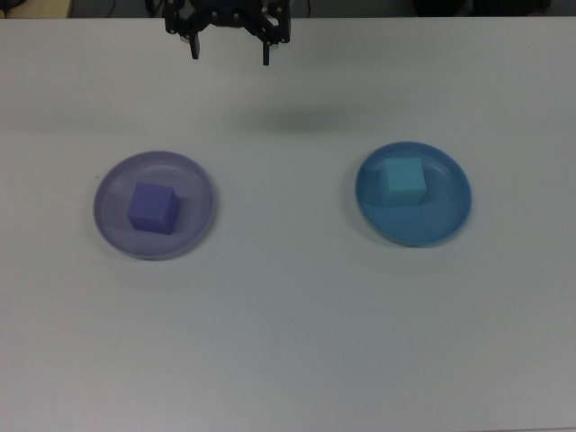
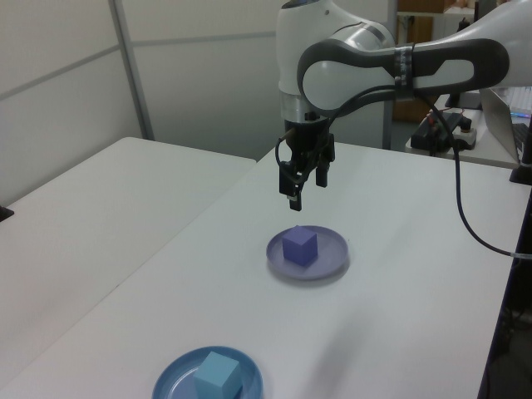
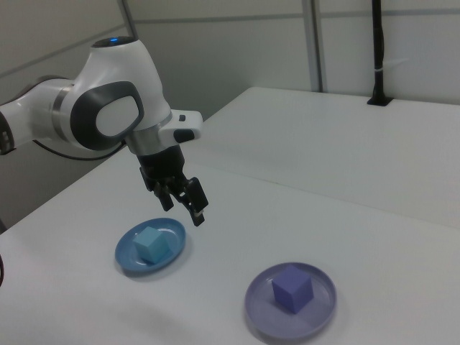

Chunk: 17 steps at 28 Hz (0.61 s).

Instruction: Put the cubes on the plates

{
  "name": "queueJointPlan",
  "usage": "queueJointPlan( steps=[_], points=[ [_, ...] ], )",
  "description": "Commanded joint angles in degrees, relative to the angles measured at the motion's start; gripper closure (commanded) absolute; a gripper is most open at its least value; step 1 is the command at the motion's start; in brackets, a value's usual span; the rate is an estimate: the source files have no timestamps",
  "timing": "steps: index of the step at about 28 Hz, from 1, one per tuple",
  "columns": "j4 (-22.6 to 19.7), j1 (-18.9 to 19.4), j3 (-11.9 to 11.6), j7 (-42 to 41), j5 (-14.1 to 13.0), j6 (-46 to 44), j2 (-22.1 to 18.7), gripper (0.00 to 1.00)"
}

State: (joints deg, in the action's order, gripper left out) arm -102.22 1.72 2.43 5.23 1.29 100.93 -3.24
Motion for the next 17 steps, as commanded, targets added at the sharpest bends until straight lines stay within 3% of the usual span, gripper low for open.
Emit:
queueJointPlan(
  steps=[1,17],
  points=[
    [1.3,0.0,-0.1,-3.6,-1.3,-2.0,0.7,0.00],
    [1.4,-0.1,-0.2,-3.2,-1.3,-2.1,0.5,0.00]
  ],
)
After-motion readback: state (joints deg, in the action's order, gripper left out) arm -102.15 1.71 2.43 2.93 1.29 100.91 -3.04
